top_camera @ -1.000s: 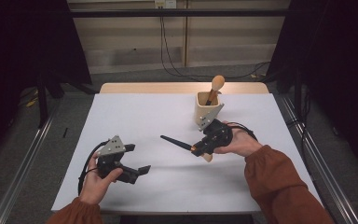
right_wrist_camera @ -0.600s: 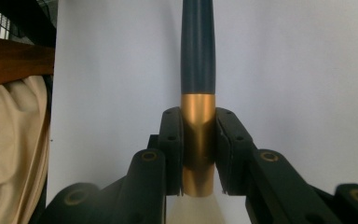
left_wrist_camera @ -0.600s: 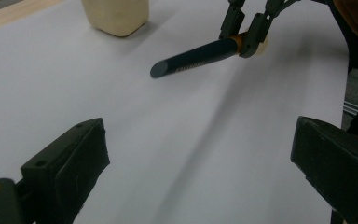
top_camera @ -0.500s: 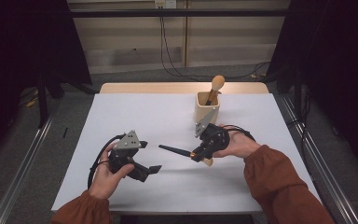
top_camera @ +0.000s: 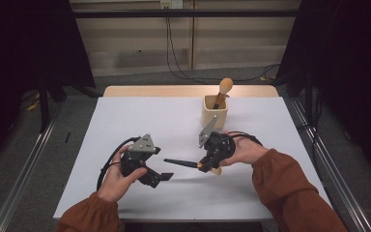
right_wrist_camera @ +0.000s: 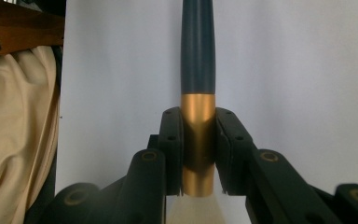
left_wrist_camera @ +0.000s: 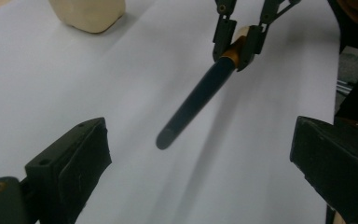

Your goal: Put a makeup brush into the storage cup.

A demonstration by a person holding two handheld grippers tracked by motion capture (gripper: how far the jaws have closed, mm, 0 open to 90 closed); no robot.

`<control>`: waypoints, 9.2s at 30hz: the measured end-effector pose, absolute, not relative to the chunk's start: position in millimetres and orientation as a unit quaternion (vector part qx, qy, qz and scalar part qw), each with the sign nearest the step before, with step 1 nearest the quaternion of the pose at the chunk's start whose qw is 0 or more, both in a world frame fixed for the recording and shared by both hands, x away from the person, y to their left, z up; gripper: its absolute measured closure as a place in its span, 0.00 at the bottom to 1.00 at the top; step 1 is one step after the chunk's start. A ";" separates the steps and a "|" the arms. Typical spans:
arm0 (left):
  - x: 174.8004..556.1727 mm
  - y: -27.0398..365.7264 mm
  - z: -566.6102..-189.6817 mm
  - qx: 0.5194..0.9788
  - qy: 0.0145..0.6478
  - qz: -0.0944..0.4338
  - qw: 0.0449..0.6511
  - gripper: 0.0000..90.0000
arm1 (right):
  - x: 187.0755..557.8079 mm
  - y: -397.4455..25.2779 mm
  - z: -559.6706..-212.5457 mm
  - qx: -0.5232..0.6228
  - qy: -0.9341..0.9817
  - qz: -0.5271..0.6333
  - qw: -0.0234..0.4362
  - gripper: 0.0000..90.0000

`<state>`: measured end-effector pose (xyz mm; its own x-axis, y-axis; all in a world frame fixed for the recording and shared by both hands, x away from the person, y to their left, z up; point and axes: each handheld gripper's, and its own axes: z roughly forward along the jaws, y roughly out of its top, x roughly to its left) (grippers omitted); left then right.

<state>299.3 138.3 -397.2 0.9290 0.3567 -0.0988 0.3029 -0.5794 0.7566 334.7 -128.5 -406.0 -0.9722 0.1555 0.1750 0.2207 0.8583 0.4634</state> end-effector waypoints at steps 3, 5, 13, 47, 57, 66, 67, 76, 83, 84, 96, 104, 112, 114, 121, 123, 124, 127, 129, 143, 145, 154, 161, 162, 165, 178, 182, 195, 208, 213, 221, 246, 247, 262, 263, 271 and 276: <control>300.7 135.9 -396.1 0.898 0.175 0.035 0.403 0.05 | 333.5 -126.7 -406.0 -0.088 -0.962 -0.250 0.065 0.83; 301.6 133.4 -396.5 0.903 0.165 0.026 0.395 0.05 | 334.0 -125.7 -407.3 -0.083 -0.963 -0.248 0.062 0.83; 305.0 122.7 -406.3 0.923 0.152 0.006 0.353 0.06 | 332.2 -117.6 -410.0 -0.071 -0.970 -0.223 0.067 0.83; 320.3 86.3 -425.8 0.943 0.084 -0.046 0.320 0.31 | 332.5 -100.2 -414.8 -0.046 -0.976 -0.202 0.069 0.83; 324.5 84.4 -428.2 0.941 0.086 -0.040 0.324 0.44 | 333.5 -98.4 -417.0 -0.048 -0.975 -0.207 0.071 0.83; 323.8 82.1 -428.2 0.942 0.085 -0.039 0.324 0.60 | 334.2 -96.4 -415.1 -0.047 -0.974 -0.211 0.071 0.83; 324.0 81.6 -428.1 0.942 0.083 -0.039 0.323 0.61 | 334.3 -96.4 -414.8 -0.046 -0.974 -0.211 0.071 0.83; 321.8 78.8 -428.7 0.938 0.077 -0.048 0.335 0.78 | 333.3 -95.6 -412.5 -0.030 -0.972 -0.223 0.064 0.83; 321.8 78.1 -429.9 0.939 0.070 -0.048 0.332 0.80 | 331.1 -95.6 -412.3 -0.022 -0.974 -0.219 0.055 0.83; 321.6 77.9 -430.4 0.939 0.070 -0.046 0.333 0.80 | 330.6 -95.7 -412.3 -0.024 -0.974 -0.218 0.054 0.83; 321.8 79.1 -429.4 0.936 0.078 -0.049 0.340 0.83 | 330.7 -100.2 -410.9 -0.010 -0.970 -0.238 0.040 0.78; 322.9 83.3 -432.4 0.935 0.099 -0.049 0.336 0.83 | 330.8 -111.9 -412.0 -0.017 -0.967 -0.252 0.018 0.53; 325.0 95.3 -432.0 0.929 0.117 -0.041 0.347 0.83 | 332.4 -120.7 -409.9 -0.048 -0.960 -0.274 0.009 0.29; 325.7 99.3 -431.6 0.927 0.130 -0.032 0.350 0.83 | 333.2 -124.0 -410.6 -0.061 -0.958 -0.279 0.013 0.25; 325.4 111.3 -431.9 0.915 0.150 -0.038 0.374 0.83 | 332.5 -136.4 -414.2 -0.093 -0.951 -0.294 0.008 0.12; 326.2 115.0 -431.7 0.914 0.152 -0.033 0.376 0.83 | 332.9 -140.3 -415.3 -0.102 -0.950 -0.296 0.008 0.09; 326.2 116.8 -431.9 0.912 0.155 -0.034 0.379 0.83 | 332.7 -142.6 -415.6 -0.104 -0.950 -0.294 0.006 0.07; 326.6 121.7 -432.3 0.908 0.162 -0.031 0.384 0.83 | 332.8 -148.6 -417.5 -0.117 -0.948 -0.296 0.004 0.05; 326.3 124.0 -433.5 0.904 0.170 -0.030 0.391 0.83 | 333.3 -152.3 -418.2 -0.129 -0.946 -0.298 -0.003 0.06; 327.0 143.9 -439.6 0.886 0.195 -0.020 0.421 0.83 | 321.8 -173.0 -425.5 -0.165 -0.923 -0.349 0.000 0.03; 326.1 147.8 -440.2 0.880 0.200 -0.020 0.431 0.83 | 321.2 -177.8 -426.6 -0.176 -0.919 -0.353 -0.006 0.05; 324.5 152.9 -443.1 0.858 0.208 -0.020 0.469 0.83 | 312.9 -191.7 -435.7 -0.215 -0.902 -0.374 -0.005 0.04; 323.5 152.0 -446.3 0.840 0.198 -0.023 0.504 0.83 | 304.9 -196.2 -439.0 -0.247 -0.879 -0.407 0.010 0.03; 323.3 152.0 -447.0 0.837 0.195 -0.024 0.511 0.83 | 303.9 -196.8 -438.8 -0.250 -0.875 -0.414 0.013 0.03; 322.4 151.7 -447.4 0.833 0.191 -0.015 0.519 0.83 | 301.6 -197.9 -438.1 -0.254 -0.867 -0.429 0.012 0.03; 323.1 156.2 -443.3 0.808 0.199 -0.003 0.555 0.83 | 296.6 -203.3 -432.3 -0.282 -0.820 -0.492 -0.078 0.03; 322.4 156.5 -440.9 0.799 0.201 0.004 0.567 0.83 | 295.8 -203.3 -431.9 -0.269 -0.799 -0.530 -0.090 0.03; 319.6 157.0 -432.1 0.777 0.201 0.006 0.597 0.83 | 292.9 -199.1 -428.2 -0.279 -0.769 -0.566 -0.106 0.14; 317.6 146.7 -424.6 0.763 0.180 0.002 0.621 0.83 | 293.0 -192.4 -422.0 -0.236 -0.741 -0.619 -0.109 0.07; 317.8 140.5 -421.3 0.756 0.173 0.000 0.632 0.83 | 294.6 -191.2 -419.4 -0.235 -0.728 -0.637 -0.092 0.05; 317.2 131.2 -421.0 0.757 0.162 -0.003 0.633 0.83 | 296.8 -182.5 -411.8 -0.222 -0.718 -0.655 -0.074 0.03; 320.3 115.1 -418.0 0.749 0.152 0.004 0.645 0.83 | 309.6 -168.9 -412.1 -0.248 -0.688 -0.681 -0.037 0.39; 320.1 115.1 -417.9 0.750 0.151 0.005 0.644 0.83 | 309.8 -168.4 -412.6 -0.248 -0.687 -0.682 -0.035 0.41; 321.6 111.5 -419.0 0.748 0.144 0.004 0.648 0.83 | 312.3 -165.2 -415.3 -0.248 -0.676 -0.694 -0.009 0.68; 321.3 111.2 -418.8 0.747 0.144 0.003 0.649 0.83 | 312.3 -165.0 -415.6 -0.247 -0.676 -0.695 -0.004 0.69; 321.3 109.7 -420.5 0.748 0.140 0.002 0.649 0.82 | 312.5 -164.3 -417.1 -0.249 -0.670 -0.699 0.016 0.75; 321.8 108.4 -422.1 0.751 0.140 0.006 0.645 0.81 | 313.0 -165.2 -417.9 -0.249 -0.667 -0.701 0.029 0.78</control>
<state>321.8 108.4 -422.1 0.9606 0.2178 -0.1725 0.2036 -0.1291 0.9705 313.0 -165.2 -417.9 -0.8743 0.2923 0.3876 0.3725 -0.1080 0.9217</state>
